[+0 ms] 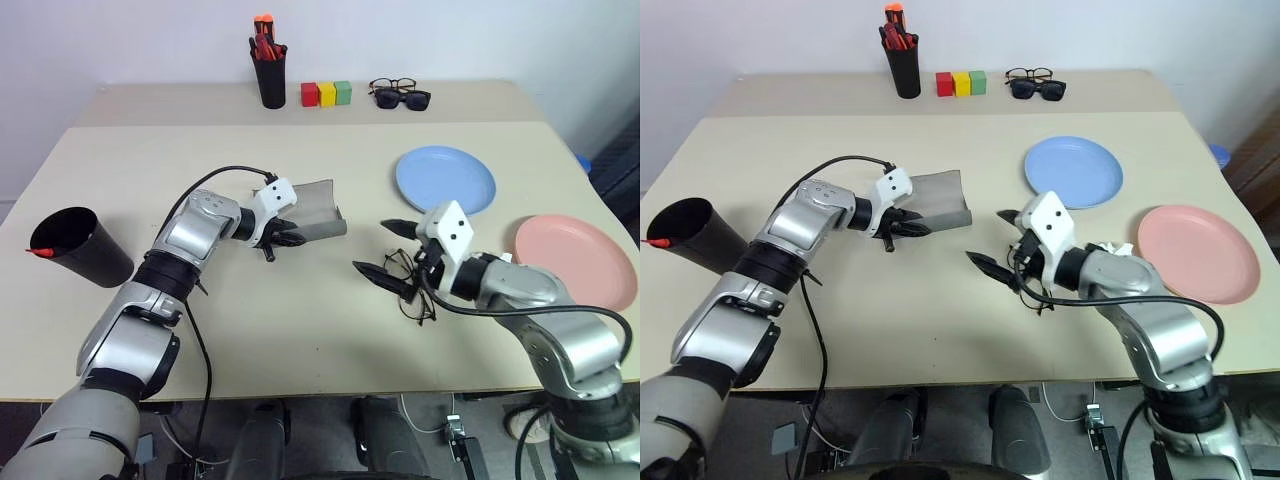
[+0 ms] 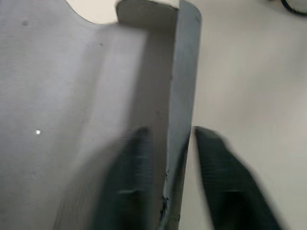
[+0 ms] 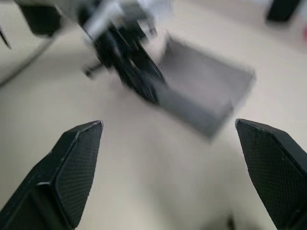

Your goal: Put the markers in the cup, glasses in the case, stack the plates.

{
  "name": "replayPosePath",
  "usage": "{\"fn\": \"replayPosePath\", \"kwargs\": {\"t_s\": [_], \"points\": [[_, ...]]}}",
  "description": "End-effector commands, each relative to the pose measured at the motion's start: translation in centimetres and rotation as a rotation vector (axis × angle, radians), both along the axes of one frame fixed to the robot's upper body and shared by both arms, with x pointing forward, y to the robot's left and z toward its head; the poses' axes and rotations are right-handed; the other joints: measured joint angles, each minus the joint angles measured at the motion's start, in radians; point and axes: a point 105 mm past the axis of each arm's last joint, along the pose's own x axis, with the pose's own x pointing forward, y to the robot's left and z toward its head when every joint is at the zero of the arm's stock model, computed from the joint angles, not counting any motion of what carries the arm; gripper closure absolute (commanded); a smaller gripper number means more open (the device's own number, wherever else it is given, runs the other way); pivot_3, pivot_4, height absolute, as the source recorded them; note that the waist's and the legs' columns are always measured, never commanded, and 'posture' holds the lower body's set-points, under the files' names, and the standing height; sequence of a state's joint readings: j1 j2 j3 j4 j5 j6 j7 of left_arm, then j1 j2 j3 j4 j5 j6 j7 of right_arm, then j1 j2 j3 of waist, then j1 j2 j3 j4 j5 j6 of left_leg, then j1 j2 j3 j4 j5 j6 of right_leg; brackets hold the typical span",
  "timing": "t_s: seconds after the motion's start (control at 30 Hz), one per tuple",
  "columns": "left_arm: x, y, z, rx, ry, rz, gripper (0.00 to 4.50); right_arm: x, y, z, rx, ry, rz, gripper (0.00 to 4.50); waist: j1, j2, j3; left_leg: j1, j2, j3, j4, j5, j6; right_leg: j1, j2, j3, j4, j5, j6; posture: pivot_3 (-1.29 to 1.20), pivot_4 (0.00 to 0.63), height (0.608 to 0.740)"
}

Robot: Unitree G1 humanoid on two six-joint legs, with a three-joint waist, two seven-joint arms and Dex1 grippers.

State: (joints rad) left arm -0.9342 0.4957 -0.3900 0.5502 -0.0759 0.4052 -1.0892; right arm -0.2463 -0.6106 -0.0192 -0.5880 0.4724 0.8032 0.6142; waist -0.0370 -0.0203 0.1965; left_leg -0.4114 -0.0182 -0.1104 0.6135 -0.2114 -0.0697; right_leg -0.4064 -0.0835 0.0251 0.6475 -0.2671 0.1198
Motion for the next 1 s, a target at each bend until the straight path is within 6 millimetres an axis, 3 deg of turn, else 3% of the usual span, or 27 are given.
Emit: {"fn": "replayPosePath", "kwargs": {"t_s": [0.03, 0.13, 0.3, 0.4, 0.57, 0.8, 0.9, 1.0], "points": [[-1.2, -0.8, 0.3, 0.072, -0.092, -0.181, 4.43, -1.0, -2.8, -0.9, -0.098, 0.047, -0.122, 0.00, 0.004, 0.000, 0.000, 0.000, 0.000, 0.000, 0.000, 0.000, 0.000, 0.000, 0.000, 0.000, 0.000, 0.000, 0.000, 0.00, 0.150, 0.740], [-3.4, -0.9, 0.3, 0.075, -0.085, -0.314, 4.43, -1.9, -5.2, -2.1, -0.171, 0.107, -0.214, 0.00, 0.010, 0.000, 0.000, 0.000, 0.000, 0.000, 0.000, 0.000, 0.001, 0.000, -0.001, 0.000, -0.001, 0.000, 0.000, 0.00, 0.150, 0.740], [-6.4, -1.2, 0.5, 0.056, -0.014, -0.379, 4.43, -2.9, -6.5, -3.4, -0.194, 0.211, -0.272, 0.00, 0.016, 0.001, 0.000, 0.000, 0.000, 0.000, 0.000, -0.001, 0.001, 0.000, 0.000, 0.000, 0.000, 0.000, 0.000, 0.00, 0.150, 0.740], [-7.2, -1.3, 0.3, 0.052, 0.000, -0.350, 3.58, -2.3, -6.8, -3.9, -0.167, 0.243, -0.324, 0.00, 0.020, 0.000, 0.000, 0.000, 0.000, 0.000, 0.001, -0.001, 0.002, 0.001, -0.001, 0.000, 0.000, 0.000, 0.000, 0.00, 0.150, 0.740], [-7.3, -1.9, 0.8, 0.005, -0.066, -0.318, 1.22, -1.4, -7.0, -4.0, -0.127, 0.266, -0.359, 0.00, 0.020, 0.000, 0.000, 0.000, 0.000, 0.000, 0.001, -0.001, 0.002, 0.001, -0.001, 0.000, 0.000, 0.000, 0.000, 0.00, 0.150, 0.740], [-7.3, -0.7, 2.5, -0.148, -0.082, -0.219, 1.22, 0.1, -7.0, -4.4, -0.048, 0.329, -0.407, 0.00, 0.016, 0.001, 0.000, 0.001, 0.000, 0.000, 0.001, -0.001, 0.002, 0.001, 0.000, 0.000, 0.000, 0.000, 0.000, 0.00, 0.150, 0.740], [-7.5, 0.6, 2.7, -0.200, -0.061, -0.135, 1.14, 0.8, -6.9, -4.8, -0.029, 0.359, -0.430, 0.86, 0.017, 0.001, 0.000, 0.001, 0.000, 0.000, 0.001, -0.001, 0.002, 0.001, 0.000, 0.000, 0.000, 0.000, 0.000, 0.00, 0.150, 0.740], [-7.5, 1.6, 2.5, -0.201, -0.063, -0.071, 1.14, 0.7, -6.7, -5.1, -0.051, 0.377, -0.419, 2.33, 0.019, 0.001, 0.000, 0.001, 0.000, 0.000, 0.001, -0.001, 0.002, 0.001, 0.000, 0.000, 0.000, 0.000, 0.000, 0.00, 0.150, 0.740]]}}
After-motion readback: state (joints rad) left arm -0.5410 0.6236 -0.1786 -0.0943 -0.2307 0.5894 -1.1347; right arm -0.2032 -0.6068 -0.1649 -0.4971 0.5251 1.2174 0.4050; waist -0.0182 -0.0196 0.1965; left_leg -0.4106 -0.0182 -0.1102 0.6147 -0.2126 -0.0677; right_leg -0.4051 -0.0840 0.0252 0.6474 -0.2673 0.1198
